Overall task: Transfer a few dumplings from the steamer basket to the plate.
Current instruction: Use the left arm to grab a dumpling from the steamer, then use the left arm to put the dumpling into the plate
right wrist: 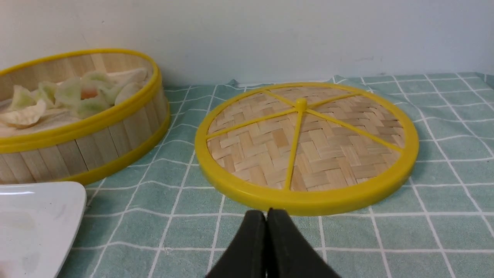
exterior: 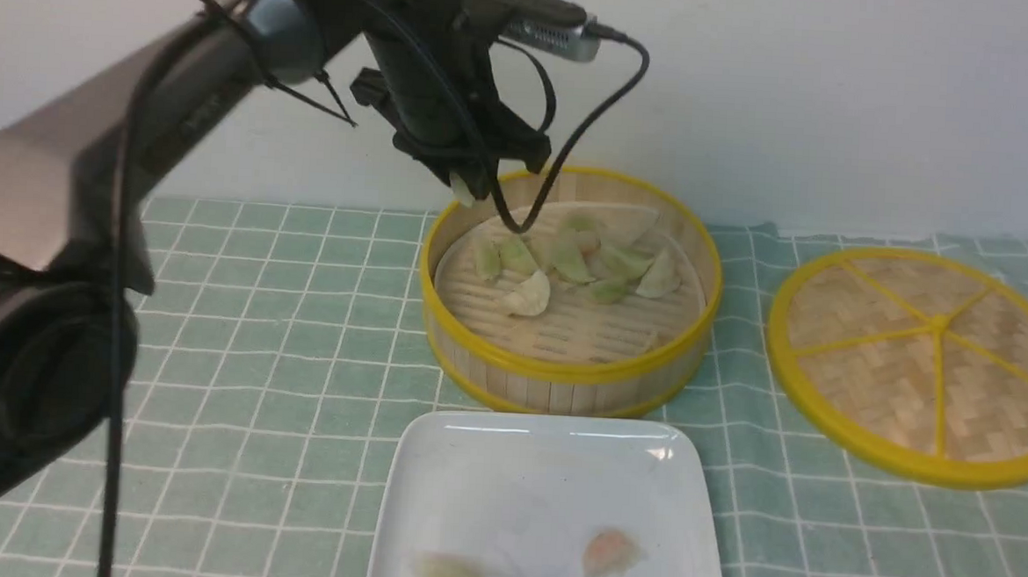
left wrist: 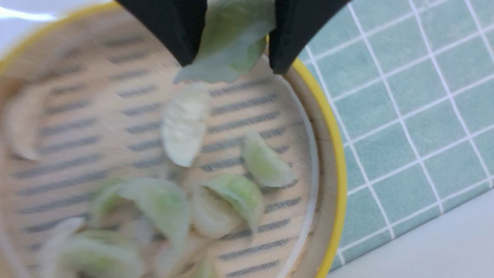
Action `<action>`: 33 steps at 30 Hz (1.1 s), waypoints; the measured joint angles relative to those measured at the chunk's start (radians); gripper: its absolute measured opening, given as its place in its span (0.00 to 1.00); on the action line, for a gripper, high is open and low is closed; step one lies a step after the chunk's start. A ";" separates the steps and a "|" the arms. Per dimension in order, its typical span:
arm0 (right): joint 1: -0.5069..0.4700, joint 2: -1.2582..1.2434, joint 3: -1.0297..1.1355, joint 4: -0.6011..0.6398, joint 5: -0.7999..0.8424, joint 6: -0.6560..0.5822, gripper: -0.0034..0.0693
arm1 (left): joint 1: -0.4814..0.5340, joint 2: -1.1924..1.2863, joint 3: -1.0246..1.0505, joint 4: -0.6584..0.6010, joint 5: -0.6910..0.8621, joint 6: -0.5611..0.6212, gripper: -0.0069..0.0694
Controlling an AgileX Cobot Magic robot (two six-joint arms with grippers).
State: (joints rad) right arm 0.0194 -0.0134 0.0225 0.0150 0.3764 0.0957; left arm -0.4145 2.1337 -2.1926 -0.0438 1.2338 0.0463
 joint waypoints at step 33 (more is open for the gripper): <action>0.000 0.000 0.000 0.000 0.000 -0.003 0.03 | -0.226 -0.383 0.874 -0.125 -0.341 -0.046 0.53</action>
State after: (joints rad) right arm 0.0194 -0.0134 0.0225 0.0150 0.3764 0.0930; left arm -0.6406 1.7510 -1.3191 -0.1683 0.8927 0.0000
